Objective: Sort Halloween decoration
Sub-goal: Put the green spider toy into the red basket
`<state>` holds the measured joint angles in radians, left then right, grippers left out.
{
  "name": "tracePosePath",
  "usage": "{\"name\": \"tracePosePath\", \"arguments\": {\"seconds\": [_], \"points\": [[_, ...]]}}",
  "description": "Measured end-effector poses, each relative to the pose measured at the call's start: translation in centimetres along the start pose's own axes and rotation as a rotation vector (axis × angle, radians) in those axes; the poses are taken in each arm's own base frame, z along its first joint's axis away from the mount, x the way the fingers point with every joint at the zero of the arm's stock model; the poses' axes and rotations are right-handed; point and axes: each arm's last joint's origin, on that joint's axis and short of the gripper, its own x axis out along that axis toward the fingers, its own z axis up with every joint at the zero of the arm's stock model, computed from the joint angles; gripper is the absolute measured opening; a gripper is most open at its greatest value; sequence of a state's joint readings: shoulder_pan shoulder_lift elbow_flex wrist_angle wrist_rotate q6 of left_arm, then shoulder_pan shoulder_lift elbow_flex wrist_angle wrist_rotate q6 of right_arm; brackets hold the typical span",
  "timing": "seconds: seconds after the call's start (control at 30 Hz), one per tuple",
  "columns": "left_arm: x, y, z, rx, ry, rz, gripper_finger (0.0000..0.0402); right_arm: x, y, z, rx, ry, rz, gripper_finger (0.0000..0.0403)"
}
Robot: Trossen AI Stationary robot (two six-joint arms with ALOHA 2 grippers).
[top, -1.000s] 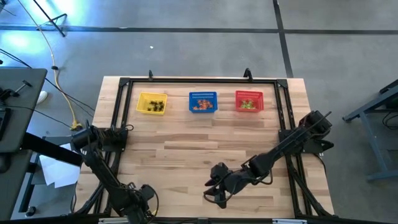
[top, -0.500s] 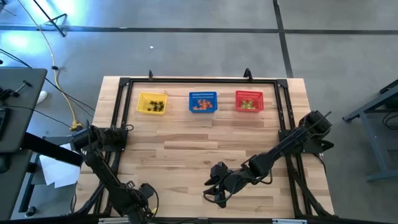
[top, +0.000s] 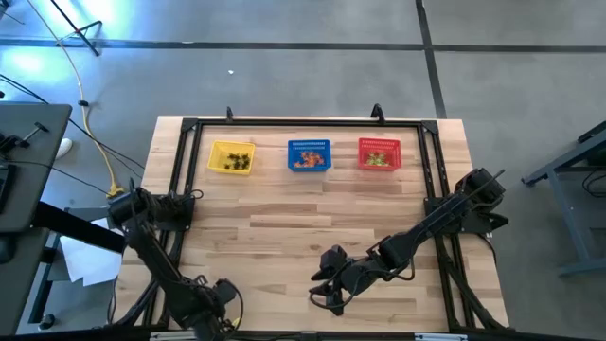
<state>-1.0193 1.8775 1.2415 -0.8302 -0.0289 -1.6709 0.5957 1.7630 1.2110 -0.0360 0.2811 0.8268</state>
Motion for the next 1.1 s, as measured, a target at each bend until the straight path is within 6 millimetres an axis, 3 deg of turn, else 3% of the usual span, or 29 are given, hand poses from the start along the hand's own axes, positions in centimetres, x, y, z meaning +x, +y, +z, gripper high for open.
{"name": "tracePosePath", "arguments": {"seconds": [0.27,0.63,0.9,1.1], "points": [[-4.3,-1.2,1.7,0.101,-0.168,-0.066,0.0000,0.3,-0.9,0.9,-0.006,-0.020,-0.027,0.0169],[-11.1,-1.7,5.7,0.290,-0.503,-0.153,0.0000,0.7,-2.1,2.4,-0.132,-0.104,-0.110,0.0169],[-11.9,-1.3,9.3,0.402,-0.566,-0.076,0.0000,0.7,-1.4,4.4,-0.228,-0.265,-0.022,0.0169],[-11.9,-0.9,11.2,0.447,-0.580,-0.028,0.0000,0.8,-2.0,5.1,-0.232,-0.288,-0.033,0.0169]]}}
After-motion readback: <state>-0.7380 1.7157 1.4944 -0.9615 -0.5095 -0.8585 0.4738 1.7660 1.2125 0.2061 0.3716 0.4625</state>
